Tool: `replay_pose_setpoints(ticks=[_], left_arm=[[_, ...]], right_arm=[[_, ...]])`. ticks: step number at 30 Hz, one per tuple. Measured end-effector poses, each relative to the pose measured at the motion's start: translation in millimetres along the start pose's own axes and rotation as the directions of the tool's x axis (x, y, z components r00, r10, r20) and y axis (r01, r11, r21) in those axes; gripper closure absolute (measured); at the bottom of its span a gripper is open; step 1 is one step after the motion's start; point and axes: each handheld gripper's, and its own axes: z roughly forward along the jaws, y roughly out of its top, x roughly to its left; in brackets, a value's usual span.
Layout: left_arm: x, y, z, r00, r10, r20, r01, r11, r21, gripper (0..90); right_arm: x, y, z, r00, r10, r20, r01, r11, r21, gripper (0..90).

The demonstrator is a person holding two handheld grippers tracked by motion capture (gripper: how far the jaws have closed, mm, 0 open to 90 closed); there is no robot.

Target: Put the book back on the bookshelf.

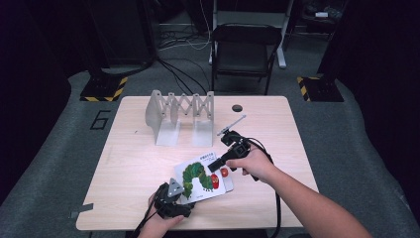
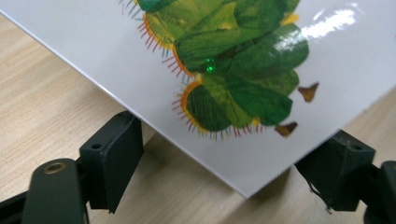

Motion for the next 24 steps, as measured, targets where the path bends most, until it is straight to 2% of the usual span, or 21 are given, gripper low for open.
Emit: replay_pose_setpoints(ticks=[2,8,11,14,15,17,18,19,21,22,24], left_arm=[[2.5,-0.3,-3.4,0.9999,-0.001,0.014,0.0,0.9999,0.013,23.2],[6.9,-1.3,-8.5,0.9966,-0.057,0.059,0.055,0.9982,0.022,25.3],[9.4,-1.6,-12.9,0.9922,-0.094,0.082,0.091,0.995,0.041,27.1],[10.3,-0.4,-16.0,0.9888,-0.115,0.095,0.111,0.9925,0.051,27.1],[11.7,0.6,-16.5,0.9894,-0.103,0.102,0.098,0.9937,0.055,27.1],[12.1,2.1,-17.2,0.9878,-0.112,0.108,0.105,0.9922,0.067,27.1],[13.2,3.0,-17.8,0.9884,-0.103,0.112,0.096,0.9932,0.066,27.1],[13.3,3.2,-19.2,0.987,-0.107,0.12,0.099,0.9926,0.07,27.1],[13.0,3.3,-21.9,0.9852,-0.118,0.124,0.11,0.9915,0.07,27.0],[14.6,3.9,-23.4,0.9876,-0.099,0.122,0.091,0.9935,0.069,26.9],[15.6,4.4,-26.9,0.9855,-0.123,0.117,0.117,0.9917,0.052,27.4]], right_arm=[[-2.3,-0.7,0.3,1.0,0.001,-0.001,-0.001,1.0,-0.007,80.7],[-1.9,-2.4,-0.1,0.9999,0.01,0.004,-0.01,1.0,-0.012,80.9],[-1.1,-2.8,-0.1,1.0,0.007,0.005,-0.007,1.0,-0.015,80.8],[-0.8,-2.8,0.0,1.0,-0.001,0.009,0.001,1.0,-0.018,80.8],[-0.7,-2.8,0.0,1.0,-0.003,0.009,0.003,1.0,-0.019,80.7],[-0.5,-2.7,0.1,1.0,-0.007,0.006,0.007,1.0,-0.018,80.7],[-0.7,-3.0,0.1,0.9999,-0.012,0.006,0.012,1.0,-0.019,80.7],[0.5,-3.6,-0.2,1.0,0.004,0.007,-0.004,1.0,-0.017,80.6],[-0.6,-4.3,0.1,0.9999,-0.007,0.011,0.007,1.0,-0.028,80.7],[-0.9,-4.7,-0.2,0.9999,-0.008,0.009,0.008,1.0,-0.024,80.7],[-2.0,-5.2,-0.2,0.9999,-0.013,0.01,0.013,1.0,-0.026,80.7]])
